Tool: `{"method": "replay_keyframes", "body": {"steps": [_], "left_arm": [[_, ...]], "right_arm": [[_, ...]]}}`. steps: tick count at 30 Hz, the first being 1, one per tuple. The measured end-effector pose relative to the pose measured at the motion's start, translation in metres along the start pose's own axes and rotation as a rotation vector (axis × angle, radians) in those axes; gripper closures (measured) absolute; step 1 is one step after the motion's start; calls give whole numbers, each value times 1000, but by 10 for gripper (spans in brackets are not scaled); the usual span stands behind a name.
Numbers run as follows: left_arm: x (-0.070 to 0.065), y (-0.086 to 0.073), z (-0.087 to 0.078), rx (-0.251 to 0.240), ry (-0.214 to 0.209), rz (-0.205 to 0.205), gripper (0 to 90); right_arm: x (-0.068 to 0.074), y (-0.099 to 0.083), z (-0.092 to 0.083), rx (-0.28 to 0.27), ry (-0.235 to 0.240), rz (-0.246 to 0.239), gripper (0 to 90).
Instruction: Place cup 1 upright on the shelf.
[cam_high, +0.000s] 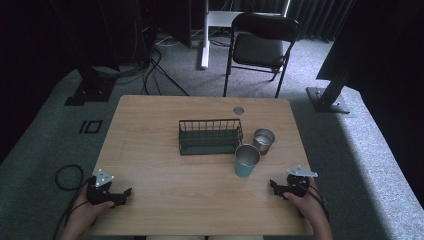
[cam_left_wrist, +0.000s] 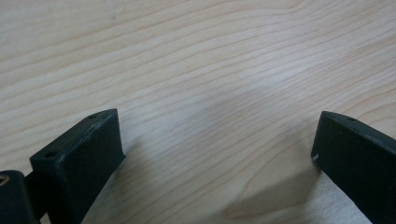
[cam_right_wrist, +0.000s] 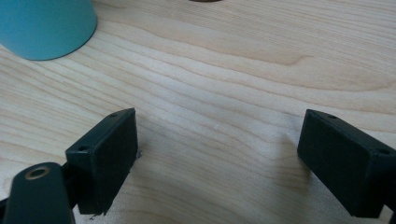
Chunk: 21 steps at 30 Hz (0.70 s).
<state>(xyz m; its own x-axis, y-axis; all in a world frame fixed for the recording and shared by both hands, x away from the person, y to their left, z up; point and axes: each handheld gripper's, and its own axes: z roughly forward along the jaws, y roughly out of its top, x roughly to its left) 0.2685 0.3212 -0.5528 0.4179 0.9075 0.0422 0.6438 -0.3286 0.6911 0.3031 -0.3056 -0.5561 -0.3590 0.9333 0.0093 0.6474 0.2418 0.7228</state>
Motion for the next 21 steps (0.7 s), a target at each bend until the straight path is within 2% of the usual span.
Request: {"method": "replay_keyframes", "body": {"steps": [6, 10, 21], "left_arm": [[-6, 4, 1, 14, -15, 37, 25], [-11, 8, 0, 6, -25, 53, 25], [-26, 29, -3, -57, -57, 55, 26]], "right_arm": [[0, 0, 0, 0, 0, 0, 119], [0, 0, 0, 0, 0, 0, 119], [0, 0, 0, 0, 0, 0, 119]]}}
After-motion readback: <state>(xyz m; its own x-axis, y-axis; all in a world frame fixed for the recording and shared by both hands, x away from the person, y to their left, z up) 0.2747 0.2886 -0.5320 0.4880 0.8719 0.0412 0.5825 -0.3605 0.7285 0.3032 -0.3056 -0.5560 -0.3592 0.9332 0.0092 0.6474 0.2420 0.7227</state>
